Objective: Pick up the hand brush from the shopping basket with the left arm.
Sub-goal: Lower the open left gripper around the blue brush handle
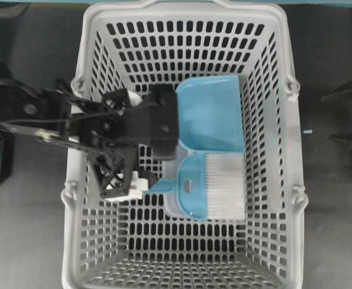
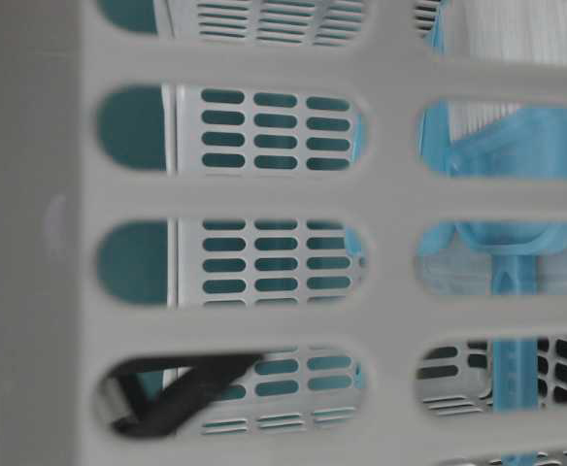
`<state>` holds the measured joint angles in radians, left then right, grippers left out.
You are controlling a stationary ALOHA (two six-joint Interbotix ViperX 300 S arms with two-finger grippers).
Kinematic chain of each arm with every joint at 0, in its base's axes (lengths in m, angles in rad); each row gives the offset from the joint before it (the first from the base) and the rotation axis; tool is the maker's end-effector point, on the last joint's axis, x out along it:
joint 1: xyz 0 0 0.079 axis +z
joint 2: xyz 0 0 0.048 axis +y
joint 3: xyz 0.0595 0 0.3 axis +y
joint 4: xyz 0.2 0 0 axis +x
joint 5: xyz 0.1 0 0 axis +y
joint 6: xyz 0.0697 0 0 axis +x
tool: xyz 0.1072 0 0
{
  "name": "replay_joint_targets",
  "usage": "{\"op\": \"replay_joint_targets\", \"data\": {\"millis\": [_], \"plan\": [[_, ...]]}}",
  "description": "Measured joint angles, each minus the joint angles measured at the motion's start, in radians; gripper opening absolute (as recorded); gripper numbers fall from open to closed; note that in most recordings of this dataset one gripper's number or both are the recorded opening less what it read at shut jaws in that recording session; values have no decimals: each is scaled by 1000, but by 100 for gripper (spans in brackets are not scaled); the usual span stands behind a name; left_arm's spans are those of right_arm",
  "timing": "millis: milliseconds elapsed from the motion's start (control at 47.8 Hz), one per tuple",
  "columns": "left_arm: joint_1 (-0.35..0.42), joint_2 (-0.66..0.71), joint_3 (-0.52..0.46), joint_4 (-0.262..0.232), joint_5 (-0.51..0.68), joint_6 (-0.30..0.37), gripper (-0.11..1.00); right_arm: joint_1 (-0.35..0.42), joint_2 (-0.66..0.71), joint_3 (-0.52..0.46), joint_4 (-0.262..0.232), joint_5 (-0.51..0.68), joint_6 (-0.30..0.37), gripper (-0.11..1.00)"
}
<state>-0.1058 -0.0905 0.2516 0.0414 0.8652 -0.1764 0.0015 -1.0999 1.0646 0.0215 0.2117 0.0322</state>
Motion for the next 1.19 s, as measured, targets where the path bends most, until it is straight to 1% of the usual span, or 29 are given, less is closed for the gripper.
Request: {"op": "replay_joint_targets", "data": {"millis": [188, 335, 649, 754, 921, 984, 1047, 1110, 1152, 1173, 1194], "plan": [[-32, 92, 0, 0, 5, -6, 89, -3, -9, 14, 0, -2, 2, 75], [-43, 153, 2, 0, 6, -8, 89, -3, -11, 15, 0, -3, 2, 75], [-49, 221, 20, 0, -3, -14, 89, -3, -14, 23, 0, -3, 3, 75], [-49, 238, 40, 0, -28, -14, 89, -3, -14, 26, 0, -3, 3, 75], [-49, 241, 71, 0, -103, -15, 88, -3, -14, 34, -2, -3, 3, 75], [-51, 242, 80, 0, -109, -14, 87, -3, -14, 35, -2, -3, 5, 75], [-51, 242, 84, 0, -112, -14, 85, -3, -14, 35, -2, -2, 3, 75], [-49, 241, 87, 0, -115, -17, 80, -3, -14, 37, 0, -3, 5, 75], [-51, 242, 87, 0, -117, -17, 74, -3, -14, 38, 0, -3, 5, 75], [-51, 242, 87, 0, -117, -17, 69, -3, -15, 38, 0, -3, 5, 75], [-49, 242, 87, 0, -120, -18, 61, -3, -14, 38, -2, -3, 5, 75]]}}
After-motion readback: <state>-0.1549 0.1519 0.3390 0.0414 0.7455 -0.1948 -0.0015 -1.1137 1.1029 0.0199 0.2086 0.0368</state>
